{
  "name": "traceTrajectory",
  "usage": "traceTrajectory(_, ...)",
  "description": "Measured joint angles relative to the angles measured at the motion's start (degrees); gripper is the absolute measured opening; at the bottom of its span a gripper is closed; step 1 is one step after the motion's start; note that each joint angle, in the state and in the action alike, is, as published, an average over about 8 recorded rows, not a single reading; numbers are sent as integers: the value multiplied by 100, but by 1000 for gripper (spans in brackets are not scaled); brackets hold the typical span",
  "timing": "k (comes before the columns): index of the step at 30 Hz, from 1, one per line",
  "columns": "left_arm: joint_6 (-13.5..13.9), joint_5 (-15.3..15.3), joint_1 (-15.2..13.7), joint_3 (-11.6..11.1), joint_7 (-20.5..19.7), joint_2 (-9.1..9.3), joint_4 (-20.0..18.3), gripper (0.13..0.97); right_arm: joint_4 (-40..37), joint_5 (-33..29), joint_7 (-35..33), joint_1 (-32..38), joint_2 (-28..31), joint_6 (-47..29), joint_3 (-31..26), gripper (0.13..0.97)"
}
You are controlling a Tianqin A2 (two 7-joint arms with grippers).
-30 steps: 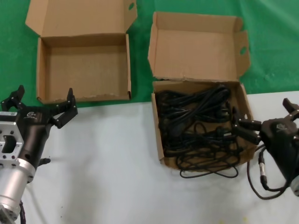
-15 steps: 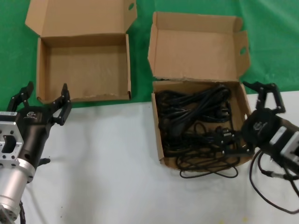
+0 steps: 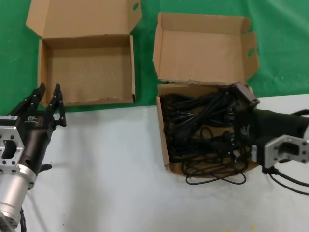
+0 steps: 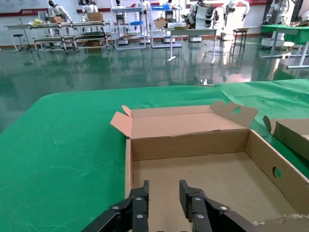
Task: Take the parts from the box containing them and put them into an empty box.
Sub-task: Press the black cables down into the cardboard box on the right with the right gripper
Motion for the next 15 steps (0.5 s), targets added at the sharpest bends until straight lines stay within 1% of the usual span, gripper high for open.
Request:
traceTrajectory(6,0,0,0,0,0,0,0,261,-434,-571,-252,684,-307,-435,-404,955)
traceTrajectory(7,0,0,0,0,0,0,0,261,-498,-656,-286,774,-360,-483,-457,950)
traceTrajectory(13,0,0,0,0,0,0,0,193,-698,-1034,-285,1140,-603,-721,-652,924)
traceTrajectory(15,0,0,0,0,0,0,0,170,-704,-1122,-234,1194,-643,-783,-679,898)
